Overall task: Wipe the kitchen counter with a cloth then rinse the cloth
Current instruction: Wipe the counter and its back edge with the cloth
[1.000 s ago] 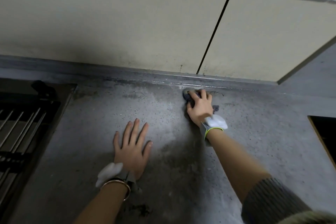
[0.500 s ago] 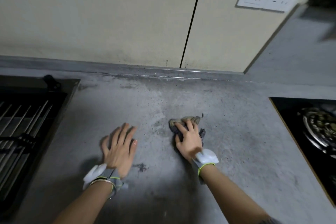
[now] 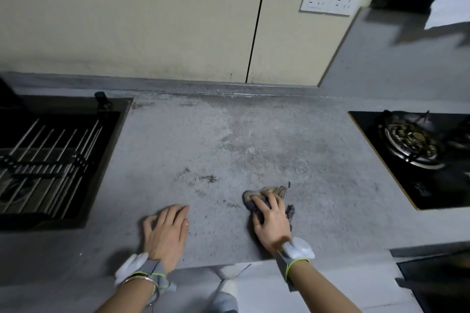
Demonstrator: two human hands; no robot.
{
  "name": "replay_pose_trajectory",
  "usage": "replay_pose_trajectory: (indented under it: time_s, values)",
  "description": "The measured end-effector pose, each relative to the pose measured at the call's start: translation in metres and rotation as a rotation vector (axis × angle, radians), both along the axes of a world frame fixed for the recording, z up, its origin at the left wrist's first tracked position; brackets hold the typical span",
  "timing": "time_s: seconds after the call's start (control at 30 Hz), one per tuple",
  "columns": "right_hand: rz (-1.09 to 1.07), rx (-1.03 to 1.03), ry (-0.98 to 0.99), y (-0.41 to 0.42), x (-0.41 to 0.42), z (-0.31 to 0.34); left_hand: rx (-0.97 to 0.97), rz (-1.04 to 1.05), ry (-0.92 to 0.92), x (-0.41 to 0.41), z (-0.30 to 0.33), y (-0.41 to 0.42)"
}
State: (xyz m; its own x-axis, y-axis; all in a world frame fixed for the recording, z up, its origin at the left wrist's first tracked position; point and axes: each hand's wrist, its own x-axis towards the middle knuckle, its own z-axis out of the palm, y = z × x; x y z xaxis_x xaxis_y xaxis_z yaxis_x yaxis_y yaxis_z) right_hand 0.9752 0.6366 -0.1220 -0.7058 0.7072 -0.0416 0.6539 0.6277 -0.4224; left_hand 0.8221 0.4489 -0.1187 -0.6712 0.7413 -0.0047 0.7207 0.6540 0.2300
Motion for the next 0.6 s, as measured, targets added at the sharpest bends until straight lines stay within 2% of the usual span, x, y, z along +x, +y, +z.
replay_pose_trajectory:
  time_s: [0.13, 0.3, 0.4, 0.5, 0.6]
  values:
    - [-0.03, -0.003, 0.01, -0.022, 0.018, 0.0, -0.136, 0.004, -0.043, 0.0, -0.005, 0.002]
    - [-0.055, 0.019, 0.04, -0.03, 0.019, 0.002, -0.164, -0.026, -0.018, -0.008, -0.006, 0.005]
    - [-0.088, 0.029, 0.072, -0.027, 0.008, 0.002, -0.068, -0.034, 0.006, -0.014, -0.003, 0.01]
    - [-0.107, 0.036, 0.105, -0.016, -0.012, -0.002, 0.063, -0.041, 0.112, -0.024, -0.007, 0.024]
    - [-0.114, 0.054, 0.138, -0.003, -0.035, -0.005, 0.09, -0.006, 0.046, -0.038, -0.006, 0.043]
